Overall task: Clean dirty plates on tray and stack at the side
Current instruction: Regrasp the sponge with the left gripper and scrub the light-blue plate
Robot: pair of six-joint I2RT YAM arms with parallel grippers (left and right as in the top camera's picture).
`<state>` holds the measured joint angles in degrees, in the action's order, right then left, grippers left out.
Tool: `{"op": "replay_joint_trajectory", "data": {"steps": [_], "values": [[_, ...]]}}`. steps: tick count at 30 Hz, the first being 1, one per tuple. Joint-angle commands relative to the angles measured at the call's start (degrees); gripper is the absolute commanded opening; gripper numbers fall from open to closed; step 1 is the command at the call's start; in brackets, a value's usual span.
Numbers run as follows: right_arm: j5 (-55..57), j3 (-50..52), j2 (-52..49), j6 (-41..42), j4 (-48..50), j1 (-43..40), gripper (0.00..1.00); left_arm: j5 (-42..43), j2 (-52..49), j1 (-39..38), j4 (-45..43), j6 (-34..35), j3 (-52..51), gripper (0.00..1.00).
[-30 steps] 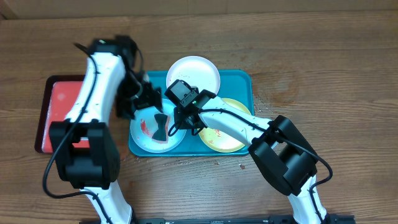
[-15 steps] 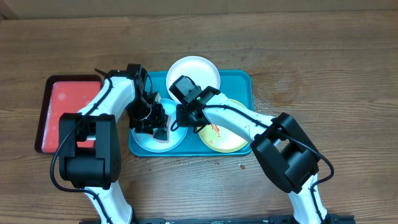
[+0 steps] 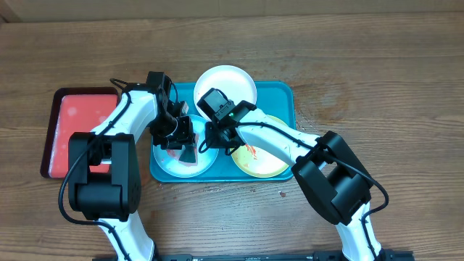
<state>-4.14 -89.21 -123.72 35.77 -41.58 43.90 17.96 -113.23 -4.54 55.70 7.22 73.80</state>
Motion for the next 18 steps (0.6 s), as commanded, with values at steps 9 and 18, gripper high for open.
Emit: {"op": "replay_joint_trajectory", "data": {"steps": [9, 18], "values": [[0.0, -0.9, -0.8, -0.2, 0.2, -0.2, 0.15, -9.6, 0.1, -0.2, -0.1, 4.0, -0.6, 0.04], [0.0, -0.9, -0.8, -0.2, 0.0, -0.2, 0.15, -35.1, 0.1, 1.1, 1.9, 14.1, -0.4, 0.04]]}}
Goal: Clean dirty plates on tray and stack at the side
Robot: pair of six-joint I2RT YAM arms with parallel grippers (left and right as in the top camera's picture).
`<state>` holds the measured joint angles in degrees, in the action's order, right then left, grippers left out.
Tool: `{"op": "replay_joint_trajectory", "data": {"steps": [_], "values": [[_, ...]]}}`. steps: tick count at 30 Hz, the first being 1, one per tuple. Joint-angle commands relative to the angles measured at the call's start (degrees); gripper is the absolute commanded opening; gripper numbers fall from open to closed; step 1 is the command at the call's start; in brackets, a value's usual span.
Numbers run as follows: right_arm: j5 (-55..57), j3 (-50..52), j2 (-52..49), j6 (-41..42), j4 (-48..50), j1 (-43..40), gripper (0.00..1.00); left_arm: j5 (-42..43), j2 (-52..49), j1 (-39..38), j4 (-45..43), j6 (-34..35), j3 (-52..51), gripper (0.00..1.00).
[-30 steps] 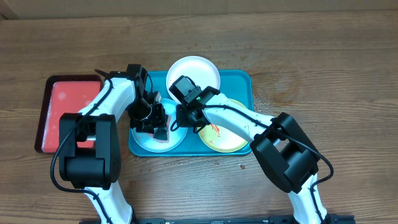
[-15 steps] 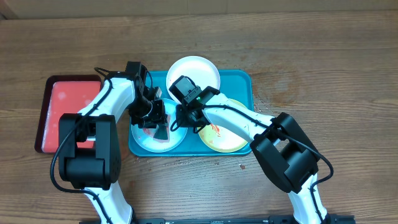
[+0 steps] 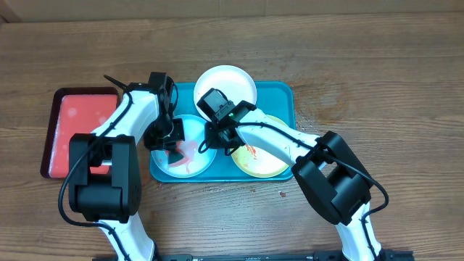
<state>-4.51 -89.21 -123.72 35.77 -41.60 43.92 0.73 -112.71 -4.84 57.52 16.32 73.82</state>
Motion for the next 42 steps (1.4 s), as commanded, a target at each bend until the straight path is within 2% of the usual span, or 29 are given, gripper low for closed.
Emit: {"op": "replay_joint_trajectory", "data": {"steps": [1, 8, 10, 16, 18, 22, 26, 31, 34, 37, 40, 42], "values": [[0.3, -0.9, -0.8, -0.2, 0.2, -0.2, 0.15, -18.3, -0.4, 1.4, 0.0, 4.9, -0.1, 0.04], [0.4, -0.9, -0.8, -0.2, 0.2, -0.2, 0.15, -16.4, -0.4, 1.4, 2.0, 4.9, 5.5, 0.04], [0.4, -0.9, -0.8, -0.2, 0.5, -0.2, 0.15, -11.6, -0.4, 1.4, 2.4, 4.9, 7.4, 0.04], [0.3, -0.9, -0.8, -0.2, 1.3, -0.2, 0.15, 14.1, -0.4, 1.0, -3.5, 4.9, 5.5, 0.04], [0.3, -0.9, -0.8, -0.2, 1.3, -0.2, 0.15, 16.8, -0.4, 0.6, -5.6, 4.9, 3.9, 0.04], [0.3, -0.9, -0.7, -0.2, 1.2, -0.2, 0.15, 17.0, -0.4, -0.2, -8.0, 4.5, 0.7, 0.04], [0.3, -0.9, -0.8, -0.2, 1.2, -0.2, 0.15, 9.3, -0.4, 0.3, -7.7, 4.0, -0.3, 0.04], [0.3, -0.9, -0.8, -0.2, 1.0, -0.2, 0.15, -10.5, -0.4, 1.5, -5.7, 4.1, -0.2, 0.04], [0.3, -0.9, -0.8, -0.2, 1.0, -0.2, 0.15, -19.4, -0.4, 2.0, -4.1, 4.1, 0.2, 0.04], [0.3, -0.9, -0.7, -0.2, 1.0, -0.2, 0.14, -23.9, -0.4, 2.1, -1.4, 4.1, 2.2, 0.04], [0.3, -0.9, -0.7, -0.6, 1.3, -0.2, 0.12, -24.3, -0.4, 2.1, 2.5, 5.4, 6.3, 0.04], [0.3, -0.9, -0.7, -1.3, 1.4, -0.2, 0.06, -23.8, -0.3, 2.1, 5.7, 7.5, 10.3, 0.04]]}}
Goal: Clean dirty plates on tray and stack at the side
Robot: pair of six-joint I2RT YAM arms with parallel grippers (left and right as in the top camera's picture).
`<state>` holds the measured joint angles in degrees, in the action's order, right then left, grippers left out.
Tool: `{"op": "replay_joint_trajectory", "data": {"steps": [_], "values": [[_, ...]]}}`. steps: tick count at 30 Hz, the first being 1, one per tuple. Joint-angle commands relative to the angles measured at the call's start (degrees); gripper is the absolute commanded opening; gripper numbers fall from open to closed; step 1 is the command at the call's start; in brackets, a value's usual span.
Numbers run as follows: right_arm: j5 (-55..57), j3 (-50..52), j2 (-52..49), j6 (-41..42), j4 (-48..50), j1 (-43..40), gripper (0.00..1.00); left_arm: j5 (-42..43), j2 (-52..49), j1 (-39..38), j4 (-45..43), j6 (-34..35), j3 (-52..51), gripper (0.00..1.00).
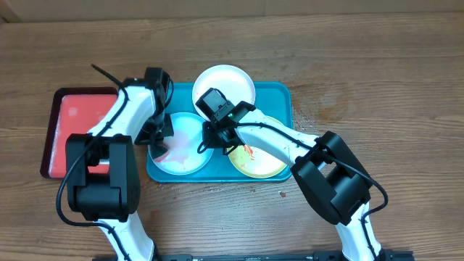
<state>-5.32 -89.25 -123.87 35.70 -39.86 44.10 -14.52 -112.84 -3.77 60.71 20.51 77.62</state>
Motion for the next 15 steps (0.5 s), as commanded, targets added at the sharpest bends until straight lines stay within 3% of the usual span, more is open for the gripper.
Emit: {"op": "replay_joint_trajectory", "data": {"steps": [1, 7, 10, 15], "values": [[1.2, -0.9, -0.6, -1.2, -0.4, -0.4, 0.05, -8.2, -0.2, 1.0, 4.0, 3.9, 8.5, 0.04], [1.1, -5.1, -0.4, -1.7, -2.3, -0.3, 0.04, -4.8, 0.9, 1.2, 14.8, 5.5, 22.7, 0.04], [3.1, -12.7, -0.1, -6.5, -7.9, 0.4, 0.04, -4.6, 3.6, 3.3, 16.3, 9.2, 26.3, 0.04], [22.3, -25.1, -0.1, -8.6, -20.7, 3.3, 0.04, -0.4, 6.2, 10.6, 17.2, 11.5, 26.3, 0.04]]}}
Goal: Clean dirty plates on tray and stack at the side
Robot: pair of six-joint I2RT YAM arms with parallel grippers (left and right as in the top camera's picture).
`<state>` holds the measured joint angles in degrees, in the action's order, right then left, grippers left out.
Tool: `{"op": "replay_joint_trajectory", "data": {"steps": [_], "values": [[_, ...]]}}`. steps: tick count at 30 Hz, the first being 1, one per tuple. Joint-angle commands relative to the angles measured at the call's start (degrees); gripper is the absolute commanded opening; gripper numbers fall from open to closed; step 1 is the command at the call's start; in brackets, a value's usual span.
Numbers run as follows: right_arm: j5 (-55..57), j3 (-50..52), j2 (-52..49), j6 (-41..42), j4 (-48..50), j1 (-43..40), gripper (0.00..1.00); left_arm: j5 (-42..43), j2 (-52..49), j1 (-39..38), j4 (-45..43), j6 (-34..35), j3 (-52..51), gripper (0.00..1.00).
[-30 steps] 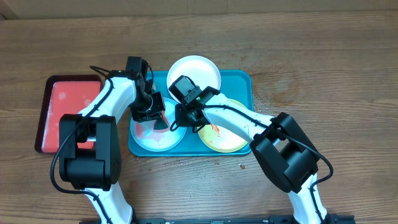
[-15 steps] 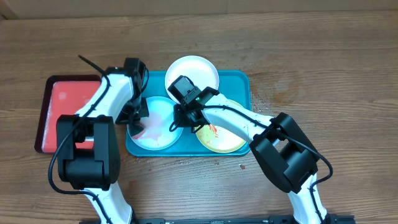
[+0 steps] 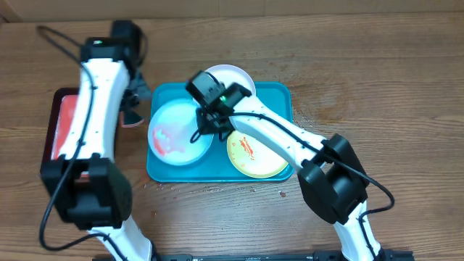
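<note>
A light blue plate (image 3: 177,130) smeared red on its left half lies at the left of the teal tray (image 3: 279,98). My right gripper (image 3: 205,129) is shut on that plate's right rim. A yellow plate (image 3: 257,156) with an orange-red smear sits at the tray's right front. A white plate (image 3: 235,75) at the tray's back is partly hidden by the right arm. My left gripper (image 3: 133,109) is off the teal tray, between it and the red tray (image 3: 69,123), shut on a dark scraper (image 3: 132,116).
The red tray lies on the wooden table to the left of the teal tray, partly under the left arm. Small crumbs dot the wood in front of and to the right of the teal tray. Both arm bases stand at the table's front edge.
My left gripper with the scraper went from the blue plate's left rim to the red tray's right edge, up and left. The right gripper, still on the plate rim, shifted slightly back.
The scraper in my left gripper stood at the blue plate's right side while the right gripper held the rim. It was then at the plate's middle, then at its left edge. Now it is off the teal tray by the red tray, and red smear remains on the plate's left half.
</note>
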<state>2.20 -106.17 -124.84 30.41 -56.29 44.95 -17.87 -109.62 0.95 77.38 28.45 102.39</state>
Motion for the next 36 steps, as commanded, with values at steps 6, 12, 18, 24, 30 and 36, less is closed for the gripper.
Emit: {"op": "replay_joint_trajectory", "data": {"steps": [6, 12, 18, 24, 30, 36], "values": [[34.4, -17.3, 0.9, -10.2, -11.3, 7.3, 0.04, 11.9, 2.4, 17.0, 1.5, 3.5, 1.3, 0.04], [48.4, -17.8, 0.9, -19.2, -11.9, 12.4, 0.04, 17.8, 2.4, 25.6, 2.0, 3.4, 1.2, 0.04], [67.8, -17.8, 0.9, -26.8, -8.4, 17.5, 0.04, 18.2, 2.4, 29.1, 2.0, 3.3, 1.2, 0.04], [73.4, -17.8, 0.9, -41.0, -2.1, 20.4, 0.04, 18.2, 2.4, 29.0, 2.1, 3.3, 1.2, 0.04], [73.2, -17.8, 0.9, -48.7, -0.3, 21.0, 0.04, 18.2, 2.4, 29.0, 2.1, 3.3, 1.2, 0.04], [53.7, -17.5, 0.8, -31.7, -4.7, 19.9, 0.04, 18.2, 2.4, 29.0, 2.1, 3.3, 1.2, 0.05]]}}
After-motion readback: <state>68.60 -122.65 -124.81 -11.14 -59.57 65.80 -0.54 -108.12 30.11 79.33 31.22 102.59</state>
